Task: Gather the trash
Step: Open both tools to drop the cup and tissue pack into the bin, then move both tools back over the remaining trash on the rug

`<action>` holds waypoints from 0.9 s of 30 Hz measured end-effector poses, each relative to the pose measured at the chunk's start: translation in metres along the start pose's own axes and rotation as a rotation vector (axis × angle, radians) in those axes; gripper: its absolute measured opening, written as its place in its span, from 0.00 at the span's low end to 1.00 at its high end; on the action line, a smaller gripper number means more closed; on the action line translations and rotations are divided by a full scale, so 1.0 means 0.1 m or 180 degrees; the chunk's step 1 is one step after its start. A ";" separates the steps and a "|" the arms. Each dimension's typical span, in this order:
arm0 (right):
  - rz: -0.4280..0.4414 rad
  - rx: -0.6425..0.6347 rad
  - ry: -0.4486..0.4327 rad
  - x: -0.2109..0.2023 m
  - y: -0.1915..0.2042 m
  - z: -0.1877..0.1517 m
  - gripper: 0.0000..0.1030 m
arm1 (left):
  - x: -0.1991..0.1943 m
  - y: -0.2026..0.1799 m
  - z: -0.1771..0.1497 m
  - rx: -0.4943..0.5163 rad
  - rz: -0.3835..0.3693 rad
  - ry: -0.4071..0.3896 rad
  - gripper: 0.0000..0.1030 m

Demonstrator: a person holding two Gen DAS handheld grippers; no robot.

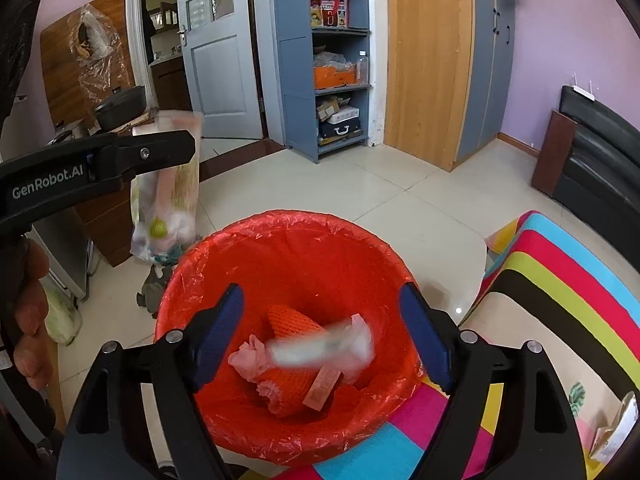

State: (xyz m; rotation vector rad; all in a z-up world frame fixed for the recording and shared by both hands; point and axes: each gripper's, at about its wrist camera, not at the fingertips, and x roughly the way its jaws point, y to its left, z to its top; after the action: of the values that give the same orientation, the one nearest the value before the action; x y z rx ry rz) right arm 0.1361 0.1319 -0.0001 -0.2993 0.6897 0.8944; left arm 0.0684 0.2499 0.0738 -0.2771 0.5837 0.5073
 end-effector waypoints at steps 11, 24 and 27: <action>-0.0090 0.0146 -0.0060 -0.14 -0.25 -0.02 0.75 | 0.07 -0.05 -0.02 0.0028 0.0034 0.0029 0.61; -0.0347 0.0361 -0.0209 -0.48 -0.71 -0.10 0.78 | 0.08 -0.29 -0.05 0.0129 -0.0074 -0.0003 0.63; -0.0436 0.0418 -0.0246 -0.59 -0.86 -0.14 0.81 | 0.08 -0.42 -0.08 0.0192 -0.0130 -0.0015 0.63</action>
State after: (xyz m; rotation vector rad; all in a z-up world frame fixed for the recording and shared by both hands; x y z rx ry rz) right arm 0.1731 0.0368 0.0249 -0.1913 0.6452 0.7231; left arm 0.0925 0.2143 0.0668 -0.2300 0.5865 0.4501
